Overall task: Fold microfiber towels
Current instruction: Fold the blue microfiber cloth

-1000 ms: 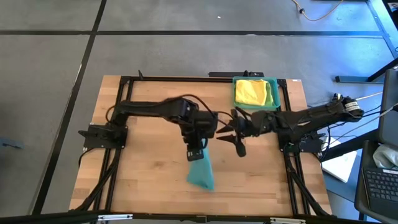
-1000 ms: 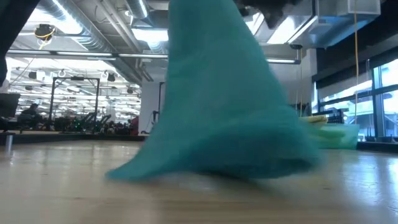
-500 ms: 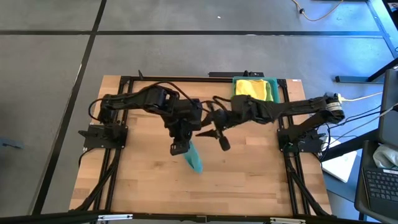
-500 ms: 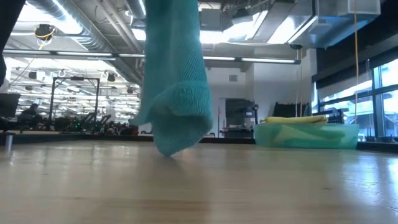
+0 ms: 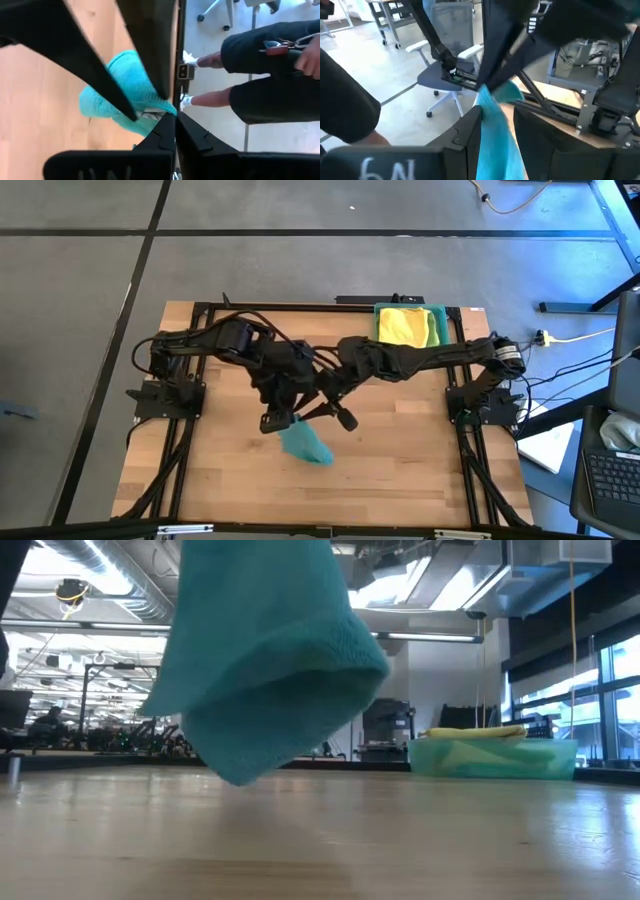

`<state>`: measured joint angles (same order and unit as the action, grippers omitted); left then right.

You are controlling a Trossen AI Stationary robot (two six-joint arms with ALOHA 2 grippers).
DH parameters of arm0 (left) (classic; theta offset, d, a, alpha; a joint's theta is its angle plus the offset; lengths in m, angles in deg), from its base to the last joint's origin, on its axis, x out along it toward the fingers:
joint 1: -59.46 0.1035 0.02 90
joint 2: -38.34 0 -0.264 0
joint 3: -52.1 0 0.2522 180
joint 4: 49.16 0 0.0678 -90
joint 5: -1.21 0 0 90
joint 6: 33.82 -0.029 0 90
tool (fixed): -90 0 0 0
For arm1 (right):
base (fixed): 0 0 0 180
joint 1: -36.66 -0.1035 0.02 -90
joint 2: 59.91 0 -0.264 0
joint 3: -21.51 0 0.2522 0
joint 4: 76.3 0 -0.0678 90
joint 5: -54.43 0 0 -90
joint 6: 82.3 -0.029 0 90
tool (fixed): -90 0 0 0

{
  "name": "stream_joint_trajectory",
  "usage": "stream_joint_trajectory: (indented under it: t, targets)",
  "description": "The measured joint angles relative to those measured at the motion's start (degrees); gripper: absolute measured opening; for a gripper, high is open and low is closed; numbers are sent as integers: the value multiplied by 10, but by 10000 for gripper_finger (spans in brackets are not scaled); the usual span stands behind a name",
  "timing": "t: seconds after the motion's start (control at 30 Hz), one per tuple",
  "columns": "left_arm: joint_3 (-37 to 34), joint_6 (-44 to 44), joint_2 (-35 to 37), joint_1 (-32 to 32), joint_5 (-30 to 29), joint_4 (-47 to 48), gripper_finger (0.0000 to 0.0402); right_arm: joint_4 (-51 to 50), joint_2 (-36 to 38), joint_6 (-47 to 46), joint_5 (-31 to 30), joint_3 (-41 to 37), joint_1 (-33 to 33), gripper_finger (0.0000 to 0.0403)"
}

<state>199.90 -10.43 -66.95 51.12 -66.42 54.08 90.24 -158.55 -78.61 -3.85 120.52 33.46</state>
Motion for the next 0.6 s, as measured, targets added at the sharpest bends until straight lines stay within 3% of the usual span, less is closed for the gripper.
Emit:
stream_joint_trajectory:
  t: [0.33, 0.6]
  targets:
    - [1, 18, 24, -5, 0, -43, 0, 17, -13, 55, 11, 0, 0, 118]
    - [0, 20, 51, 3, -8, -12, 0, -17, -13, 29, 25, 0, 0, 118]
